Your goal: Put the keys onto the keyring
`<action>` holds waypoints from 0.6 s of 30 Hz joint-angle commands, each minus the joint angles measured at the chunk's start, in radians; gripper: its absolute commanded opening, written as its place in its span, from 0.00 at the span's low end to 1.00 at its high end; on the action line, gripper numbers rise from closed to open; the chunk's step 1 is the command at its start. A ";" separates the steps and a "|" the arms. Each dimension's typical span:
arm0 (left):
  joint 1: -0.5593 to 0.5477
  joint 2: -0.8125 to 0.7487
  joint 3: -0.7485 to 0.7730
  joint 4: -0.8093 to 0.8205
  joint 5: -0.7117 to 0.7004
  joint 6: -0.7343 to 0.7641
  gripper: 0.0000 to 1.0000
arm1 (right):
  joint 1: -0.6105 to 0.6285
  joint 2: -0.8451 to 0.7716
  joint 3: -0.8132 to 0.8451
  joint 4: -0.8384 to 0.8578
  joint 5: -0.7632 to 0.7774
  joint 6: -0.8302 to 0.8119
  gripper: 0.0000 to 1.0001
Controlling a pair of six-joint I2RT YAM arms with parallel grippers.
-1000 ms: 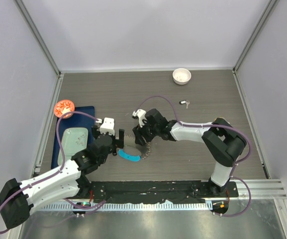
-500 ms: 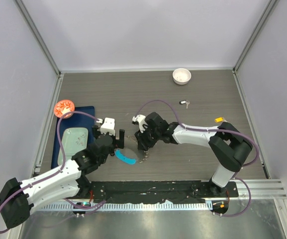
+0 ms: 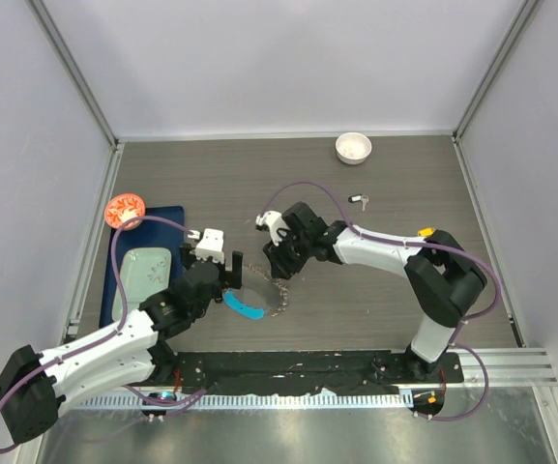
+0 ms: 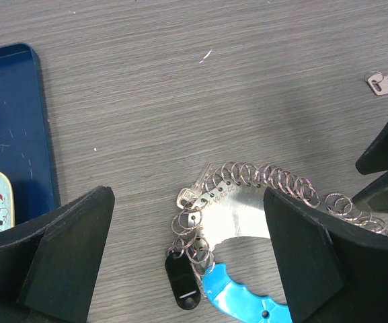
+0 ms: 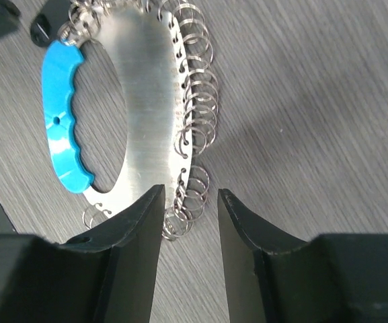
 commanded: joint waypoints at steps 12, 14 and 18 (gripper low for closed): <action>0.001 -0.005 0.024 0.038 -0.006 0.000 0.97 | 0.245 -0.298 -0.309 0.137 0.418 0.152 0.46; 0.001 -0.012 0.022 0.038 -0.007 0.000 0.98 | 0.265 -0.290 -0.327 0.179 0.439 0.165 0.48; 0.002 -0.029 0.014 0.040 -0.015 0.000 0.97 | 0.285 -0.229 -0.314 0.206 0.438 0.168 0.52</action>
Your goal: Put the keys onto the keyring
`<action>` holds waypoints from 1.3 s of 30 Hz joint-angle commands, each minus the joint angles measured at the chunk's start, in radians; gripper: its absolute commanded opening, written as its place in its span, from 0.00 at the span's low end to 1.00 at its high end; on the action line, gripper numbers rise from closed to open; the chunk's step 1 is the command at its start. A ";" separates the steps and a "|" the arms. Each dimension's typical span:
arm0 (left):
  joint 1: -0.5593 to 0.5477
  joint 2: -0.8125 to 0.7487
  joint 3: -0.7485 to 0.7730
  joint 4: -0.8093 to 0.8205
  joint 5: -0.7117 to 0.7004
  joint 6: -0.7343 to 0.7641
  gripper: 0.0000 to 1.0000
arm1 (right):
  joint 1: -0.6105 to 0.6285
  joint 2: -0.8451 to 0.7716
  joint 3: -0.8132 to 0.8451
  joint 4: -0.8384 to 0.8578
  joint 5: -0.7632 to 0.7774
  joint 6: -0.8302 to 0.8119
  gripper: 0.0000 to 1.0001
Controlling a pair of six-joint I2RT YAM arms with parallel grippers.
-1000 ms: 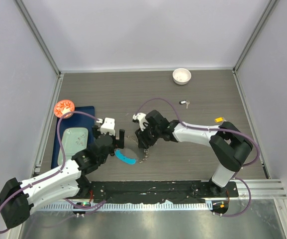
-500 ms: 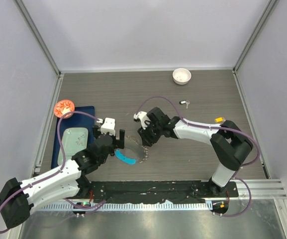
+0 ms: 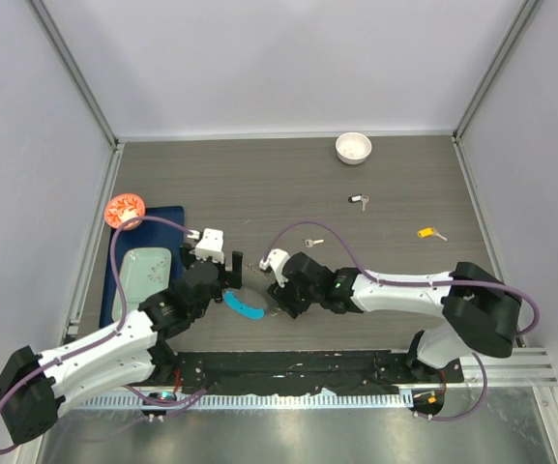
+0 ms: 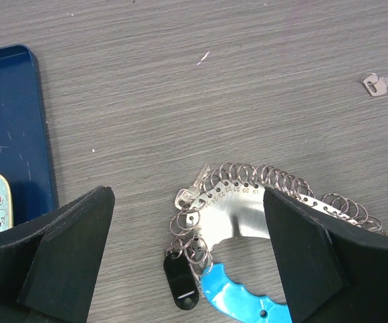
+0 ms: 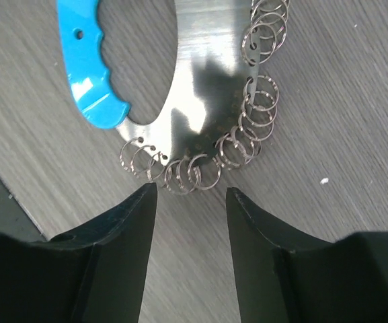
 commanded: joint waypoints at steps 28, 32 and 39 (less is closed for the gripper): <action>0.001 -0.060 0.005 0.042 -0.034 0.001 0.97 | -0.108 0.120 0.161 0.117 0.105 -0.079 0.49; 0.001 -0.053 0.005 0.042 -0.032 0.000 0.97 | -0.096 0.068 0.110 0.168 0.111 0.006 0.45; 0.001 -0.052 0.005 0.045 -0.031 -0.002 0.97 | -0.033 0.077 0.079 0.264 0.218 0.239 0.45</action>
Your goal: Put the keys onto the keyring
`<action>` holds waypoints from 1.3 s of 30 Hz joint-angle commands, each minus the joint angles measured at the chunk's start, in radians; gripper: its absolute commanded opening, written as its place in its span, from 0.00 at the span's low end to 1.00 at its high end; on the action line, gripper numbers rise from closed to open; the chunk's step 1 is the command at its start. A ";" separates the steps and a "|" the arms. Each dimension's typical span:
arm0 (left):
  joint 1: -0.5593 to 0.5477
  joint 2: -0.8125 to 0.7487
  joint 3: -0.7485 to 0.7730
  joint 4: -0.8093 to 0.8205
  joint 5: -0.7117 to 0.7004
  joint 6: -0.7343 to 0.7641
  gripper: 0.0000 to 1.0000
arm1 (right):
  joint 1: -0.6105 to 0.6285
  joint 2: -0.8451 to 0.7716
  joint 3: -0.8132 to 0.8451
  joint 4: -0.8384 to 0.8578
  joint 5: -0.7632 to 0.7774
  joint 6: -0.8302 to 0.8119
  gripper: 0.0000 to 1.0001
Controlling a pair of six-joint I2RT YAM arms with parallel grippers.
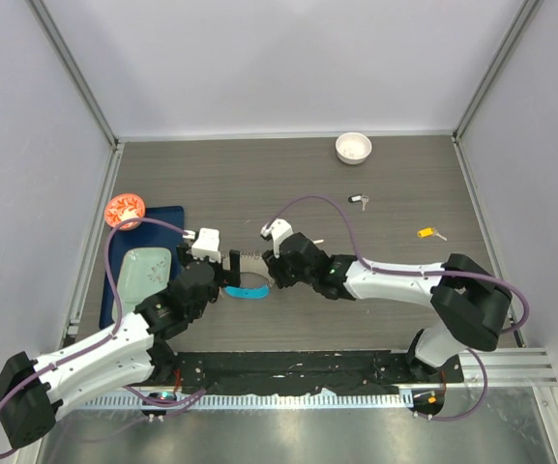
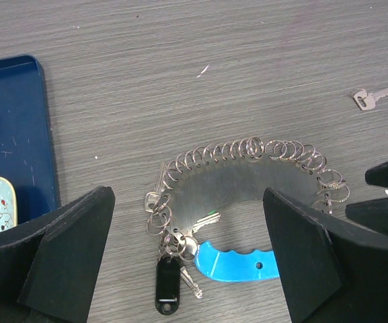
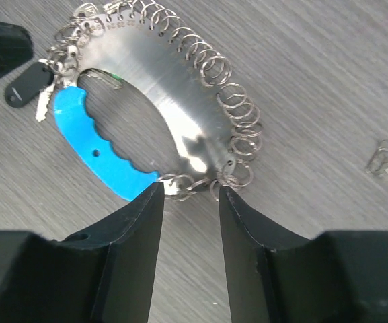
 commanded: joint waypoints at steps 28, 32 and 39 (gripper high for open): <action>0.001 -0.021 0.005 0.040 -0.007 -0.003 0.97 | 0.093 0.144 -0.012 0.110 0.293 0.253 0.12; 0.001 -0.023 0.004 0.040 -0.002 -0.002 0.97 | 0.093 0.098 -0.040 0.143 0.260 0.193 0.01; 0.001 -0.083 -0.022 0.080 0.078 0.021 0.94 | 0.073 -0.071 -0.115 0.280 0.112 0.054 0.01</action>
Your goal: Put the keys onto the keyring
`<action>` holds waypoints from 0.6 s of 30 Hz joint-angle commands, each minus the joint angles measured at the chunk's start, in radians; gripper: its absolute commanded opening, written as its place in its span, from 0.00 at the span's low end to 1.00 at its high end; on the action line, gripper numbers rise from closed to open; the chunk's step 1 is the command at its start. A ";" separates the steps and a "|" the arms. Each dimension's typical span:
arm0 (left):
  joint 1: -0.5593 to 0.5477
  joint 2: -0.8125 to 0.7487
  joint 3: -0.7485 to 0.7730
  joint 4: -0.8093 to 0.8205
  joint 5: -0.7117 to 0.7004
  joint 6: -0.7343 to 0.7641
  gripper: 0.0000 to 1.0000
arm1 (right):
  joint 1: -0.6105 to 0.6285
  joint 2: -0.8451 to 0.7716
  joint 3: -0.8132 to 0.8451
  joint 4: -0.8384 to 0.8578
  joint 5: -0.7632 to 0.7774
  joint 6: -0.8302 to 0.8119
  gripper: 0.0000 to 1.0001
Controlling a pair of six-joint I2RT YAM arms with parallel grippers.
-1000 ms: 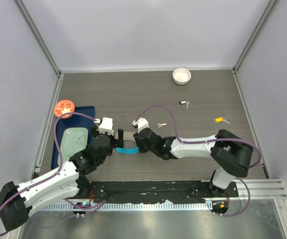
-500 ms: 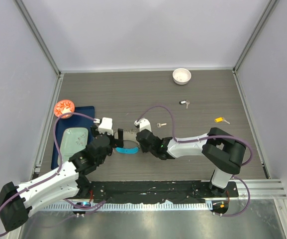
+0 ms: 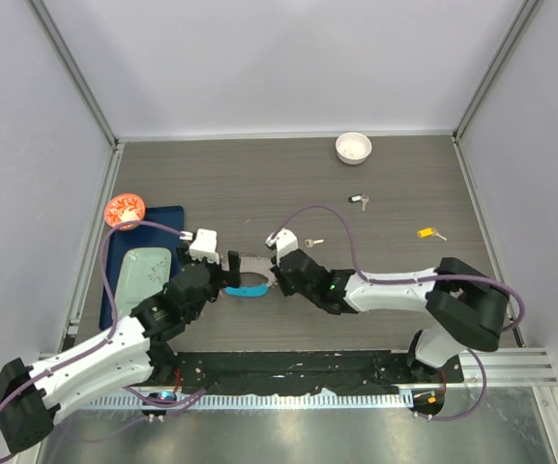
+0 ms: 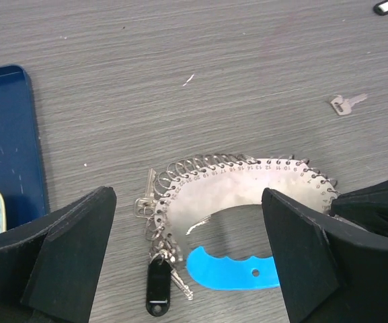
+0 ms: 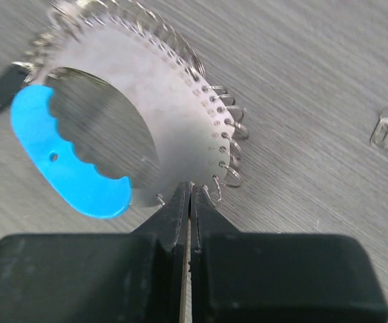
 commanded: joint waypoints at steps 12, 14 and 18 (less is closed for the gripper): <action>0.001 -0.274 -0.101 0.231 0.326 0.090 0.92 | -0.105 -0.364 -0.147 0.439 -0.443 -0.267 0.01; 0.001 -0.276 -0.088 0.251 0.379 0.092 0.92 | -0.127 -0.385 -0.177 0.523 -0.500 -0.247 0.01; 0.001 -0.245 -0.056 0.273 0.413 0.090 0.91 | -0.208 -0.422 -0.219 0.667 -0.612 -0.186 0.01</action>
